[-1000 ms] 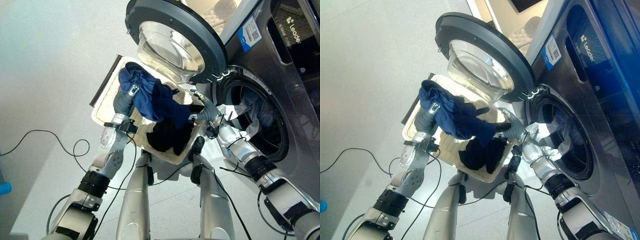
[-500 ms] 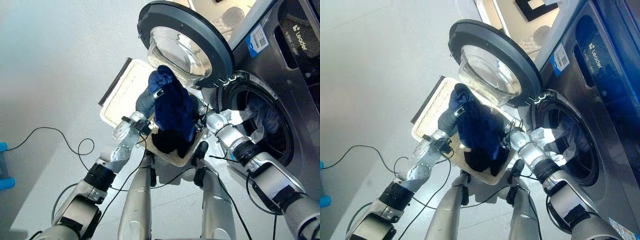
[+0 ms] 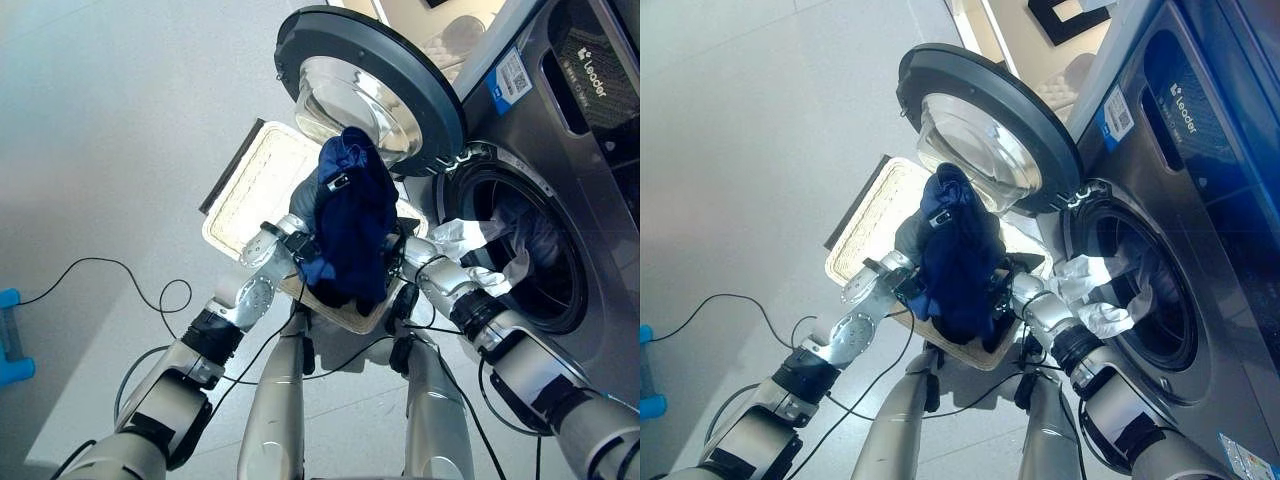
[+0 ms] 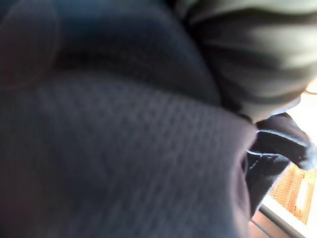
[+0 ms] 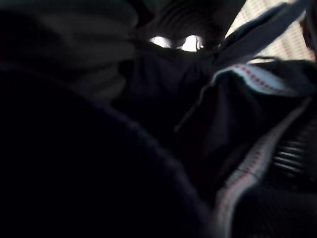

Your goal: Put the clothes into the washing machine.

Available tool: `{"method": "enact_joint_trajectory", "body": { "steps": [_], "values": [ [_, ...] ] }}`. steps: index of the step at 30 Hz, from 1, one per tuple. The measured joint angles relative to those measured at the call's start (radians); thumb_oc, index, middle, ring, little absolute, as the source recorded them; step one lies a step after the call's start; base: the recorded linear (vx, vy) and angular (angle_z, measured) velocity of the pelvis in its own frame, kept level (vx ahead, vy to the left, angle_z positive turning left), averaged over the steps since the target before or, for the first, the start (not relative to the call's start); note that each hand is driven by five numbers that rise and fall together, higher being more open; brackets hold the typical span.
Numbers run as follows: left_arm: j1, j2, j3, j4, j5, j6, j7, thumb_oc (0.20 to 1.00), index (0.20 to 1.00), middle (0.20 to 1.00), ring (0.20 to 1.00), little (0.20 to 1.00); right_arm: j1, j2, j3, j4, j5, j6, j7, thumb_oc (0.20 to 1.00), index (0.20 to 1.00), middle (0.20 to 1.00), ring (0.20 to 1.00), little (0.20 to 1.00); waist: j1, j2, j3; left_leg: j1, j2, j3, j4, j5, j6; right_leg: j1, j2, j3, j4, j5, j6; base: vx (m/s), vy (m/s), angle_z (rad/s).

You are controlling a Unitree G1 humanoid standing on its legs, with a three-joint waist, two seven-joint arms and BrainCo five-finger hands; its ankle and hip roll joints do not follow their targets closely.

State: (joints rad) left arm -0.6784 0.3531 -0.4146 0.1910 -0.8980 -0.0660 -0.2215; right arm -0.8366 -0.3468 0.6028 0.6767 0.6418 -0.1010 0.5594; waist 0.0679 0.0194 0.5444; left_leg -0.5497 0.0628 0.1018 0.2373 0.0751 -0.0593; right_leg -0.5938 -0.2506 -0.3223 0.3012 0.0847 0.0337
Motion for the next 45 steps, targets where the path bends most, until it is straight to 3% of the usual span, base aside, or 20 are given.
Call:
{"method": "enact_joint_trajectory", "body": {
  "steps": [1, 2, 3, 14, 15, 16, 17, 27, 35, 45],
  "values": [
    [-0.002, 0.0, 0.0, 0.022, 0.003, -0.006, 0.0, 0.2, 0.2, 0.2, 0.2, 0.2, 0.016, -0.001, -0.004, -0.012, 0.035, 0.002, 0.027, 1.0, 1.0, 1.0, 1.0, 1.0, 0.0, 0.0, 0.0, 0.0, 0.0, 0.001, 0.0, 0.0, 0.0, -0.002, 0.0, 0.001, 0.001, -0.001, 0.0, 0.0, 0.0, 0.0],
    [-0.004, 0.001, 0.001, 0.049, 0.006, -0.008, 0.004, 0.2, 0.2, 0.2, 0.2, 0.2, 0.027, -0.001, -0.004, -0.013, 0.062, 0.002, 0.042, 0.674, 0.674, 0.674, 0.674, 0.674, -0.004, 0.0, 0.0, 0.0, 0.0, 0.002, 0.0, 0.0, 0.0, -0.003, 0.0, 0.002, 0.003, -0.002, 0.001, 0.0, 0.0, 0.0],
    [-0.005, 0.001, 0.001, 0.072, 0.018, -0.009, 0.01, 0.2, 0.2, 0.2, 0.2, 0.2, 0.037, -0.003, -0.005, -0.013, 0.09, 0.002, 0.047, 0.2, 0.2, 0.2, 0.2, 0.2, -0.005, 0.0, 0.0, 0.0, 0.0, 0.003, 0.0, -0.001, -0.001, -0.007, -0.001, 0.005, 0.008, -0.005, 0.001, 0.0, 0.0, 0.0],
    [-0.01, 0.001, 0.006, 0.108, 0.088, -0.061, 0.039, 0.2, 0.2, 0.2, 0.2, 0.2, 0.089, -0.001, -0.116, -0.009, 0.255, -0.051, 0.03, 0.2, 0.2, 0.2, 0.2, 0.2, -0.026, -0.001, 0.0, -0.008, 0.002, 0.011, -0.003, -0.003, -0.004, -0.025, 0.001, 0.013, 0.013, -0.011, 0.001, 0.0, 0.002, -0.01],
    [-0.013, 0.001, 0.004, 0.108, 0.102, -0.06, 0.032, 0.373, 0.373, 0.373, 0.373, 0.373, 0.093, 0.001, -0.119, -0.009, 0.258, -0.054, 0.026, 0.2, 0.2, 0.2, 0.2, 0.2, -0.028, -0.001, 0.0, -0.008, 0.003, 0.013, -0.003, -0.004, -0.004, -0.026, 0.002, 0.015, 0.013, -0.011, 0.001, 0.01, 0.011, -0.05],
    [-0.016, 0.001, 0.004, 0.108, 0.102, -0.06, 0.029, 0.47, 0.47, 0.47, 0.47, 0.47, 0.096, 0.001, -0.12, -0.009, 0.274, -0.056, 0.026, 0.2, 0.2, 0.2, 0.2, 0.2, -0.029, -0.001, 0.0, -0.008, 0.003, 0.014, -0.004, -0.004, -0.005, -0.027, 0.003, 0.016, 0.012, -0.011, 0.001, 0.0, 0.011, -0.06],
    [-0.017, 0.001, 0.005, 0.108, 0.102, -0.06, 0.027, 1.0, 1.0, 1.0, 1.0, 1.0, 0.099, 0.001, -0.122, -0.009, 0.296, -0.063, 0.026, 0.2, 0.2, 0.2, 0.2, 0.2, -0.029, -0.001, 0.0, -0.008, 0.004, 0.017, -0.004, -0.005, -0.005, -0.029, 0.004, 0.018, 0.011, -0.011, 0.001, 0.0, 0.009, -0.06],
    [-0.026, 0.054, -0.003, 0.159, 0.254, -0.067, 0.005, 1.0, 1.0, 1.0, 1.0, 1.0, 0.13, -0.001, -0.166, -0.009, 0.419, -0.093, 0.019, 0.2, 0.2, 0.2, 0.2, 0.2, -0.032, -0.001, 0.0, -0.006, 0.013, 0.036, -0.015, -0.009, -0.009, -0.039, 0.021, 0.038, -0.009, 0.002, -0.008, -0.01, 0.005, -0.07],
    [-0.045, 0.092, -0.068, 0.213, 0.358, -0.077, 0.005, 1.0, 1.0, 1.0, 1.0, 1.0, 0.129, 0.032, -0.19, 0.01, 0.556, -0.094, 0.028, 0.2, 0.2, 0.2, 0.2, 0.2, -0.051, -0.001, 0.0, -0.006, 0.017, 0.04, -0.016, -0.011, -0.011, -0.04, 0.025, 0.038, -0.013, 0.005, -0.008, -0.01, -0.003, -0.01],
    [-0.087, 0.086, -0.114, 0.27, 0.493, -0.1, 0.052, 1.0, 1.0, 1.0, 1.0, 1.0, 0.123, 0.082, -0.229, 0.115, 0.77, -0.098, 0.059, 0.2, 0.2, 0.2, 0.2, 0.2, -0.071, -0.001, 0.0, -0.006, 0.025, 0.067, -0.02, -0.012, -0.013, -0.043, 0.043, 0.064, -0.06, 0.031, -0.005, -0.02, 0.023, -0.09]
  ]
}}
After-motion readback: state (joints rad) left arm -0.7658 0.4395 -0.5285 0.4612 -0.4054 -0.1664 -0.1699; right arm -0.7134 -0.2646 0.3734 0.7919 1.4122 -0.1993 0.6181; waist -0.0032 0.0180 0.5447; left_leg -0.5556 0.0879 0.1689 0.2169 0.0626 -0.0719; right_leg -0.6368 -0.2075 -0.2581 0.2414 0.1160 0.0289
